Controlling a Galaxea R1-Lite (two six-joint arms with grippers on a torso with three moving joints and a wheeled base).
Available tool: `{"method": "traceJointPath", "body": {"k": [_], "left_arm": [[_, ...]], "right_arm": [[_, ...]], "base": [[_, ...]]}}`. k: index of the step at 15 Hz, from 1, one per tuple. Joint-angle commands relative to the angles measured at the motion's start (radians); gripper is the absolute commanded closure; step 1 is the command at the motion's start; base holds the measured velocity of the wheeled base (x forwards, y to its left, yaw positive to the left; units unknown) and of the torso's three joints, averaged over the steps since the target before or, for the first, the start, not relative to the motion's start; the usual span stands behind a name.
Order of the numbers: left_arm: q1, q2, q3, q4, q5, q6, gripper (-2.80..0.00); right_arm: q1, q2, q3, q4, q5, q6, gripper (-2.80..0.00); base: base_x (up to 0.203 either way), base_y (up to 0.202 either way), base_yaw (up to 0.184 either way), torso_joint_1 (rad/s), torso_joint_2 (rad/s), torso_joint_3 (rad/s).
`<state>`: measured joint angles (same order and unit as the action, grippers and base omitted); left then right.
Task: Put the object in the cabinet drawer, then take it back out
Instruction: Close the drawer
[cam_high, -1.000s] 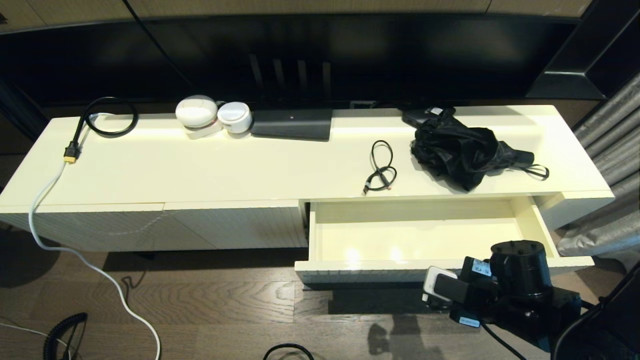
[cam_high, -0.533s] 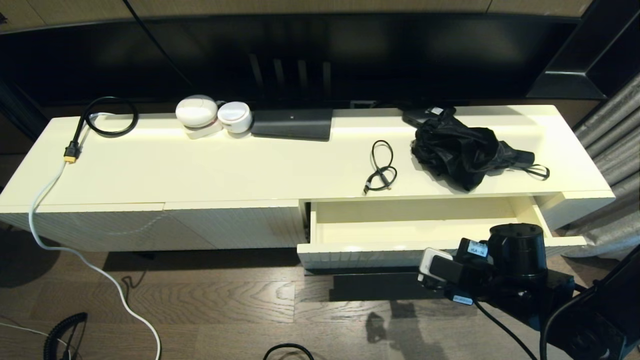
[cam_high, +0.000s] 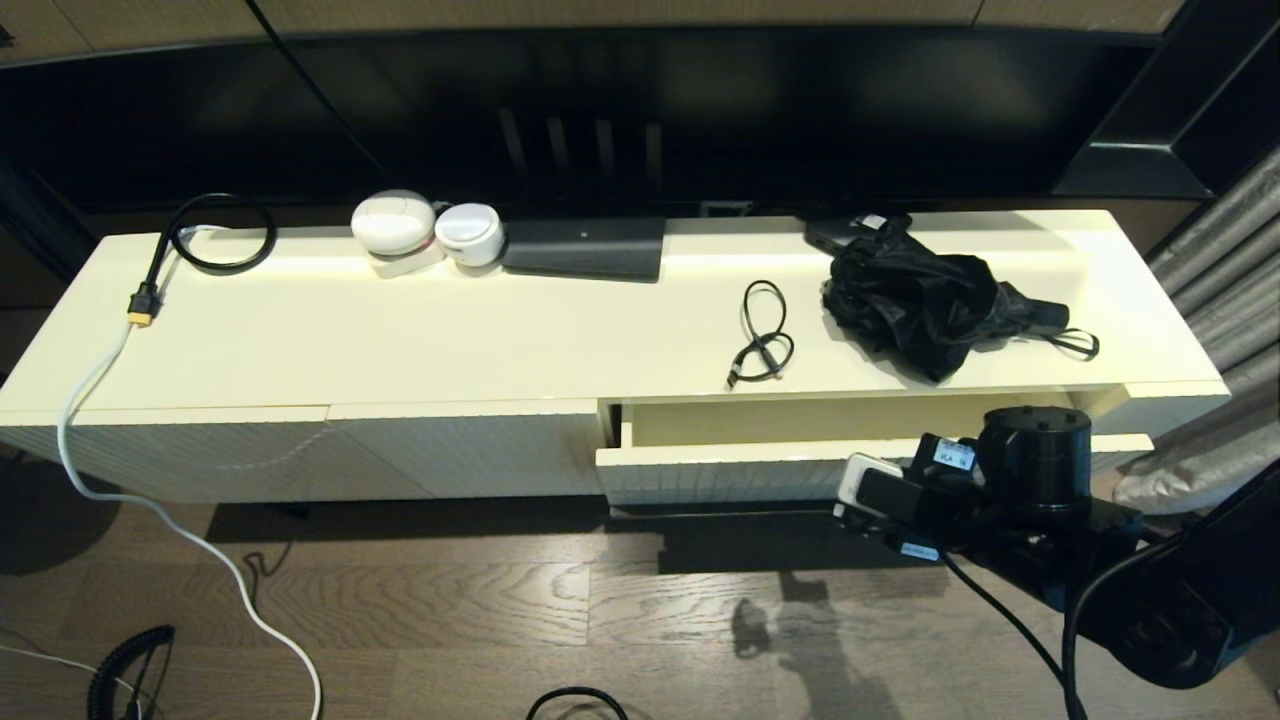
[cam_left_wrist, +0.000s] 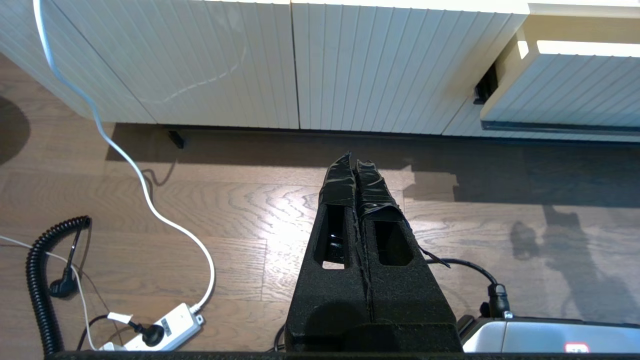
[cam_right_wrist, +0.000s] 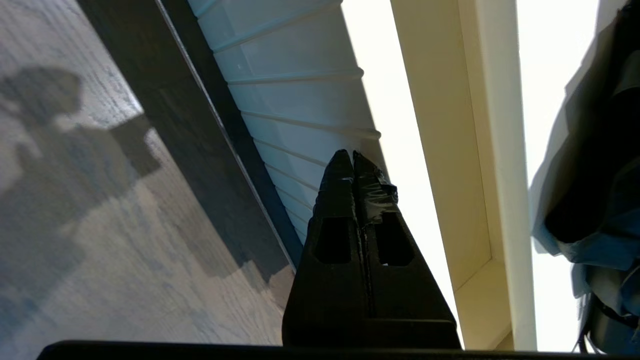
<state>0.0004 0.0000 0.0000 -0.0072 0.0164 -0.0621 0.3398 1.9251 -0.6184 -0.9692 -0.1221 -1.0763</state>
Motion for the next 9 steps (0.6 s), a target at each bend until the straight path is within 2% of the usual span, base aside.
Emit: {"method": "traceJointPath", "body": {"k": [1, 9], "left_arm": [[0.0, 0.0, 0.0, 0.0, 0.0, -0.001, 0.0], [0.0, 0.0, 0.0, 0.0, 0.0, -0.001, 0.0]], "right_arm": [[-0.006, 0.016, -0.024, -0.006, -0.002, -0.007, 0.0], [-0.018, 0.1, -0.128, -0.026, -0.012, -0.005, 0.0]], "base": [[0.0, 0.0, 0.0, 0.0, 0.0, 0.0], [0.0, 0.0, 0.0, 0.0, 0.0, 0.0]]}}
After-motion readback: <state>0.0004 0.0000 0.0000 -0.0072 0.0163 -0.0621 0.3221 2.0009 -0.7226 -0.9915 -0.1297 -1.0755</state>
